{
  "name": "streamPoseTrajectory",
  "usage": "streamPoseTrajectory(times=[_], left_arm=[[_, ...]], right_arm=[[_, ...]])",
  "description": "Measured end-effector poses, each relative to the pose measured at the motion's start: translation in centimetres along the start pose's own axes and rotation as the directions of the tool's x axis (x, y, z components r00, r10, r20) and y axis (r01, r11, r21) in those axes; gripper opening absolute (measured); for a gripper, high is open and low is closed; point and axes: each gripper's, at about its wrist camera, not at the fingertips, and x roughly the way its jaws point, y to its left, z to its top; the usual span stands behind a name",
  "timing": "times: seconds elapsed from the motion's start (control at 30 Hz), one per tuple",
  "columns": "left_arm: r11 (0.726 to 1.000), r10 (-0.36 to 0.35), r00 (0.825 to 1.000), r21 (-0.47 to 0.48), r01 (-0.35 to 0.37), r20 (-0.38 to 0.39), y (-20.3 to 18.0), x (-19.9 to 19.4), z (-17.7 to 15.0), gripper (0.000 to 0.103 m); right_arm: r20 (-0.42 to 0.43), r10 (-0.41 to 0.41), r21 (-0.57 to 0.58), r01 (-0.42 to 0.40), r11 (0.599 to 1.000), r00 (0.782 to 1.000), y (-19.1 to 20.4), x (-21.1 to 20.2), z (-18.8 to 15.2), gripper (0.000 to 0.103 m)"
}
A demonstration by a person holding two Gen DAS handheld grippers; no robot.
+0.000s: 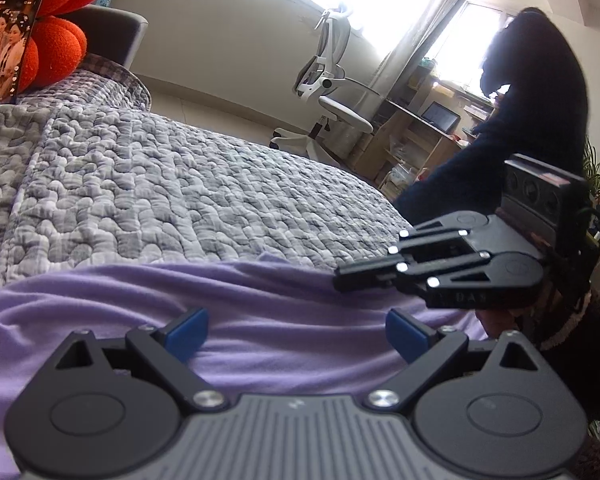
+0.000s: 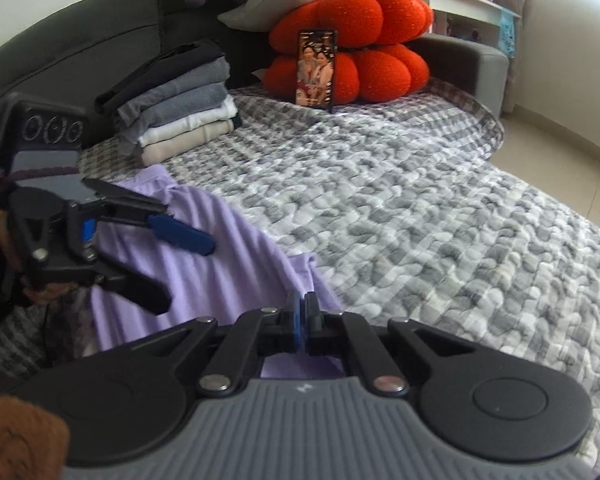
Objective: Fold clothes
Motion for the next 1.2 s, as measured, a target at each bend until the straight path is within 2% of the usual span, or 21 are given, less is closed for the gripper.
streamPoseTrajectory(times=[0.2, 0.33, 0.43, 0.5, 0.53, 0.57, 0.8, 0.93, 1.0, 1.1, 1.2], left_arm=[[1.0, 0.002, 1.0, 0.01, -0.002, -0.001, 0.1, -0.1, -0.1, 0.096], [1.0, 0.003, 1.0, 0.016, -0.003, -0.002, 0.1, -0.1, -0.2, 0.096], [1.0, 0.004, 1.0, 0.021, -0.004, -0.003, 0.1, -0.2, -0.3, 0.096], [0.999, 0.002, 1.0, 0.033, -0.002, -0.006, 0.1, -0.2, -0.3, 0.096], [0.999, 0.001, 1.0, 0.04, -0.001, -0.009, 0.0, -0.3, -0.3, 0.096], [0.999, -0.001, 1.0, 0.047, 0.001, -0.011, 0.0, -0.3, -0.4, 0.096], [0.994, -0.017, 0.999, 0.106, 0.02, -0.03, -0.3, -0.8, -1.1, 0.096], [0.989, -0.03, 0.999, 0.145, 0.036, -0.044, -0.7, -1.2, -1.6, 0.096], [0.985, -0.037, 0.998, 0.164, 0.045, -0.051, -0.9, -1.3, -1.9, 0.096], [0.98, -0.045, 0.997, 0.191, 0.057, -0.062, -1.1, -1.7, -2.2, 0.096], [0.978, -0.049, 0.996, 0.198, 0.062, -0.068, -1.3, -1.7, -2.3, 0.096]], right_arm=[[-0.054, 0.06, 0.038, -0.058, 0.998, 0.997, 0.4, 1.1, -1.0, 0.002], [-0.034, 0.143, 0.191, -0.134, 0.973, 0.989, -2.1, 1.4, -0.7, 0.014], [-0.022, 0.21, 0.311, -0.193, 0.931, 0.977, -4.2, 1.8, -0.4, 0.016], [-0.009, 0.256, 0.381, -0.234, 0.895, 0.967, -5.4, 2.0, -0.3, 0.032], [0.004, 0.283, 0.412, -0.259, 0.874, 0.959, -5.9, 2.2, -0.2, 0.045], [0.014, 0.307, 0.442, -0.281, 0.852, 0.951, -6.3, 2.4, 0.0, 0.047], [0.074, 0.449, 0.644, -0.386, 0.661, 0.891, -8.6, 5.5, 0.5, 0.046], [0.111, 0.486, 0.69, -0.419, 0.59, 0.867, -9.0, 6.7, 1.1, 0.046], [0.132, 0.486, 0.708, -0.426, 0.564, 0.864, -9.2, 7.0, 1.3, 0.046], [0.161, 0.464, 0.729, -0.422, 0.539, 0.871, -9.5, 7.2, 1.4, 0.046], [0.16, 0.411, 0.749, -0.381, 0.542, 0.898, -9.8, 7.4, 1.1, 0.023]])
